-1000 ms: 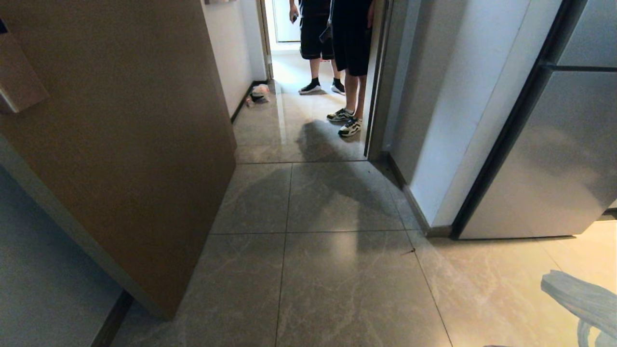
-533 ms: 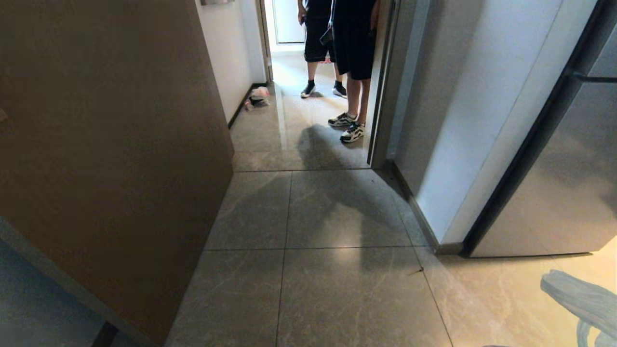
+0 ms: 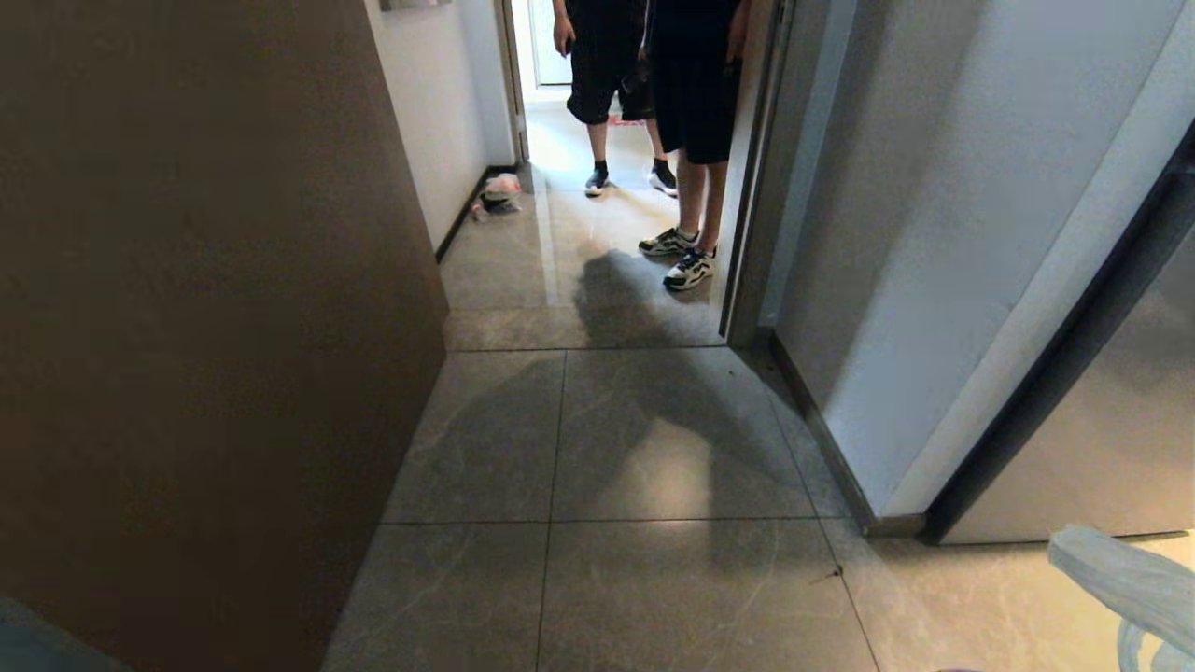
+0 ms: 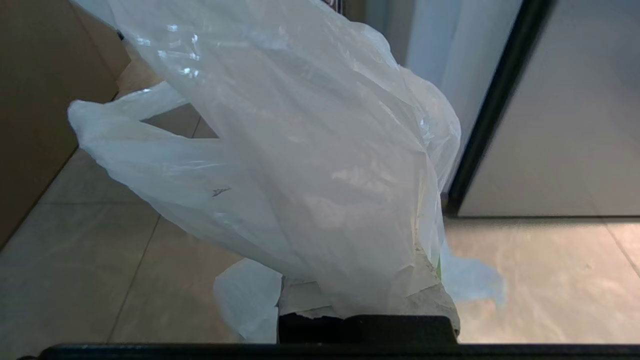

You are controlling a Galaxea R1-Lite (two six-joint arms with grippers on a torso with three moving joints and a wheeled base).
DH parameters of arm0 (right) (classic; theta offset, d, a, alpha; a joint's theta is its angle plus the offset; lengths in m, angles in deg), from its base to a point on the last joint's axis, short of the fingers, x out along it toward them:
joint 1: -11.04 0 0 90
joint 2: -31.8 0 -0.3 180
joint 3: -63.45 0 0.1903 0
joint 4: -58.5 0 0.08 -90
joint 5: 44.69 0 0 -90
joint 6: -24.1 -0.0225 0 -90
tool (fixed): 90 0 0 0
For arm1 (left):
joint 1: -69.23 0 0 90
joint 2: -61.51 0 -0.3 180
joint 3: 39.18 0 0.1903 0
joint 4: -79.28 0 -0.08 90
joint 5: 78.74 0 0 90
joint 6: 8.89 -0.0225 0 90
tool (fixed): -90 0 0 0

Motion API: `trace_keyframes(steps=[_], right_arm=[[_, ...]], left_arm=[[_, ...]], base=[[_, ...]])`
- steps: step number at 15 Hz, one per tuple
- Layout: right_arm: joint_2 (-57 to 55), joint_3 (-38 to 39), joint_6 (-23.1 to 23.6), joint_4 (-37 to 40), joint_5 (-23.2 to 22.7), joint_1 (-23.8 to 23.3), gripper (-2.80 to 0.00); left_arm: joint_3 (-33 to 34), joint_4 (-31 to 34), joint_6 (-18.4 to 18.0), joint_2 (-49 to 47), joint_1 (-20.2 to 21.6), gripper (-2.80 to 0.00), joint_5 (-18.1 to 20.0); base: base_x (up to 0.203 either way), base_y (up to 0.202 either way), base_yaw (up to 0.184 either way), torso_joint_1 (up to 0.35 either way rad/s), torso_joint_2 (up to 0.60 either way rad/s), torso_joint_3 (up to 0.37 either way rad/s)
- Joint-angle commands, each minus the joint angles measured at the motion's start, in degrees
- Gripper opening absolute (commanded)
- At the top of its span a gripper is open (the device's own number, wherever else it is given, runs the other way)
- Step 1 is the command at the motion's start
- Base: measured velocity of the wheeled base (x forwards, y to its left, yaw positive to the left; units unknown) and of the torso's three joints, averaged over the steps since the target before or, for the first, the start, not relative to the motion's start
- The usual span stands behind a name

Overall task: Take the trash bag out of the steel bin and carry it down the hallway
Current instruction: Put the trash bag at the door

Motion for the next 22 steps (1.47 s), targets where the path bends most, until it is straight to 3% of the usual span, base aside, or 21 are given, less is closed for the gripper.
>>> trace_keyframes(steps=[1,22], right_arm=[[2.22,0.00,-0.07,-0.03,0.01,0.01,-2.80],[2.22,0.00,-0.07,-0.03,0.01,0.01,-2.80]], left_arm=[[0.00,-0.08,0.01,0.00,0.00,-2.80,-0.01],[0.00,-0.09,-0.08,0.00,0.00,-2.80,-0.01]], base=[[0.195,0.000,-0.002,0.002,0.00,0.002],[0.192,0.000,0.002,0.003,0.00,0.004]])
